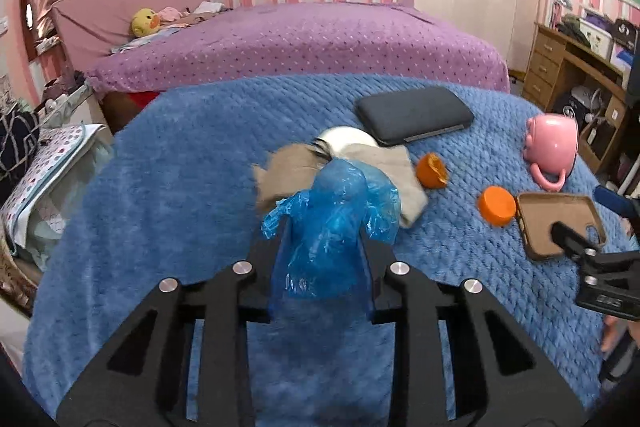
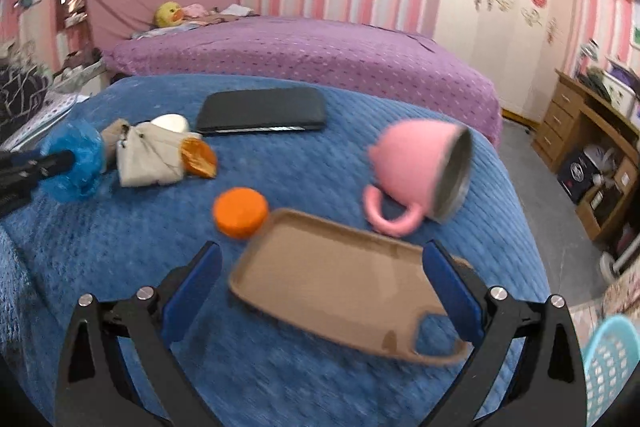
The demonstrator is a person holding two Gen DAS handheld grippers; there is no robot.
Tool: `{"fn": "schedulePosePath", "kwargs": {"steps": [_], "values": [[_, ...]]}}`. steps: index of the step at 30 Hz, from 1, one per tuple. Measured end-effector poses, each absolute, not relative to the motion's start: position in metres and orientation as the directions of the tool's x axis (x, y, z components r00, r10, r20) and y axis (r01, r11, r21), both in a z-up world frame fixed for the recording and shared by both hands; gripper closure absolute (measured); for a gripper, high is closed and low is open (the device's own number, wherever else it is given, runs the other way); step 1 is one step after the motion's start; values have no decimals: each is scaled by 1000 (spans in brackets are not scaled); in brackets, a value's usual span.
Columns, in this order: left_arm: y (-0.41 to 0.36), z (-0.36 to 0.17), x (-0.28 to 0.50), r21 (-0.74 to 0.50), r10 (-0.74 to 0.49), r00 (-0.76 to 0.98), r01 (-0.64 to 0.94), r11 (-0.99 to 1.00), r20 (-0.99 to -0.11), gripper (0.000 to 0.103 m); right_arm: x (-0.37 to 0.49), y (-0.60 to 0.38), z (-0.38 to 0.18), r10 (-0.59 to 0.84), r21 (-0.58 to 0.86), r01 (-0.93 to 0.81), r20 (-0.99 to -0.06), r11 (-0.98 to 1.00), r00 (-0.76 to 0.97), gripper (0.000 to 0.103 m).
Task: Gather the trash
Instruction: 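Grasp the blue plastic bag with the left tool while the right tool grasps the orange lid, then carry the blue bag and the orange lid over the blue basket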
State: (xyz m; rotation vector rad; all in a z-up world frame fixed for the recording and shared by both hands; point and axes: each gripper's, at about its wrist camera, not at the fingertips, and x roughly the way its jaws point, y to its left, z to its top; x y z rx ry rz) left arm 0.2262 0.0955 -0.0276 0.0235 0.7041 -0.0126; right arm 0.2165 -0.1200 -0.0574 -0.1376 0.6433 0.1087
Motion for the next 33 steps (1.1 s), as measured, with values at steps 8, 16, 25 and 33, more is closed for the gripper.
{"fn": "schedulePosePath", "kwargs": {"steps": [8, 16, 25, 33], "values": [[152, -16, 211, -15, 65, 783, -94, 996, -618, 75, 256, -75, -66, 147, -90, -269, -652, 959, 744, 12], [160, -33, 225, -16, 83, 743, -126, 992, -664, 75, 286, -65, -81, 181, -66, -331, -728, 941, 661, 49], [154, -29, 222, -23, 71, 750, -115, 993, -658, 75, 267, -65, -70, 206, -82, -350, -678, 933, 706, 64], [125, -21, 211, -25, 41, 761, -74, 997, -648, 75, 229, -96, -46, 203, -63, -312, -633, 948, 747, 64]]}}
